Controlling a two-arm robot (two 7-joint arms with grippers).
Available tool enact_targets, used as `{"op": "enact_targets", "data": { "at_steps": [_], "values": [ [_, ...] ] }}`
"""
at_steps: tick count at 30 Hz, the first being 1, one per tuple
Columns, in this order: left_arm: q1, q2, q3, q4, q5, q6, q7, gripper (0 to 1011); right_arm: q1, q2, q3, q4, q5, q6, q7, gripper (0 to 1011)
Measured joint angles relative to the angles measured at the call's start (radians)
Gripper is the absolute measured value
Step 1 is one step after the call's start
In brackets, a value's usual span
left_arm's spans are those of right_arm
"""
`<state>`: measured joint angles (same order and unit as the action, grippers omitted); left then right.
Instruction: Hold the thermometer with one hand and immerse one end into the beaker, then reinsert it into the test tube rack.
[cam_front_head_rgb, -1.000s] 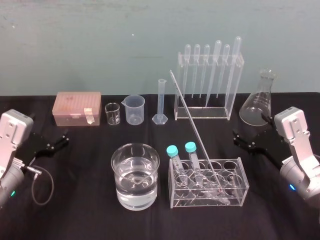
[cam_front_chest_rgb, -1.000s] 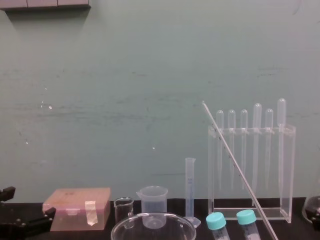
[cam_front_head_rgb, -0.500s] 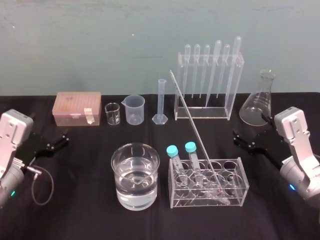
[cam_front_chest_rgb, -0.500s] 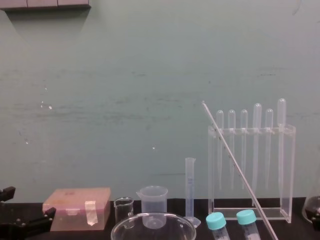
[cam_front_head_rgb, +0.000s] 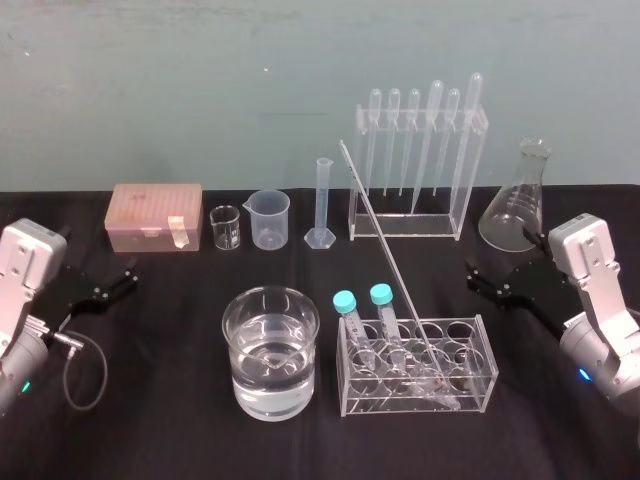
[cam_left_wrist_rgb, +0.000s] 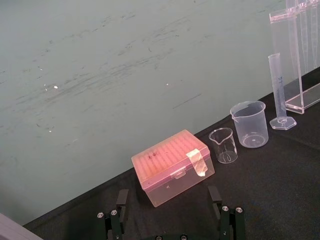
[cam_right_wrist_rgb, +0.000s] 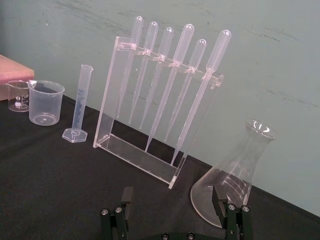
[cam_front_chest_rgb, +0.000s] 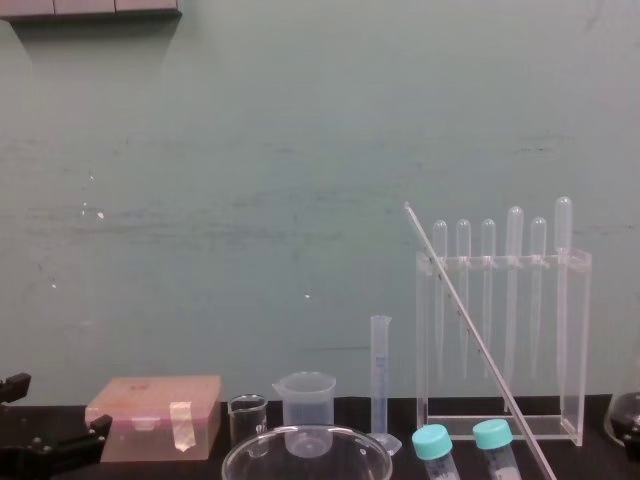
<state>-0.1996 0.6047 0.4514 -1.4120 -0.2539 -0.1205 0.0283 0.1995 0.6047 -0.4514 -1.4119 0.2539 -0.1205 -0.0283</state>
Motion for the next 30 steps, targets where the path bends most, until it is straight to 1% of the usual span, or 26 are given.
{"op": "enact_targets", "data": {
  "at_steps": [17,22,24,26,27,29,30],
  "values": [
    [0.000,0.000,0.000,0.000,0.000,0.000,0.000,1008,0.000,0.000,0.000,0.000,0.000,0.000,0.000,1003],
    [0.000,0.000,0.000,0.000,0.000,0.000,0.000,1008,0.012,0.020,0.005,-0.001,-0.036,-0.009,0.021,1003],
    [0.000,0.000,0.000,0.000,0.000,0.000,0.000,1008,0.022,0.036,0.017,-0.016,-0.038,-0.012,0.047,1003],
    [0.000,0.000,0.000,0.000,0.000,0.000,0.000,1008,0.027,0.047,0.029,-0.032,-0.019,-0.011,0.076,1003],
    [0.000,0.000,0.000,0.000,0.000,0.000,0.000,1008,0.032,0.058,0.046,-0.055,0.016,0.005,0.115,1003],
    [0.000,0.000,0.000,0.000,0.000,0.000,0.000,1008,0.037,0.067,0.061,-0.078,0.052,0.029,0.155,1003],
    [0.000,0.000,0.000,0.000,0.000,0.000,0.000,1008,0.042,0.076,0.074,-0.101,0.091,0.061,0.195,1003]
  ]
}}
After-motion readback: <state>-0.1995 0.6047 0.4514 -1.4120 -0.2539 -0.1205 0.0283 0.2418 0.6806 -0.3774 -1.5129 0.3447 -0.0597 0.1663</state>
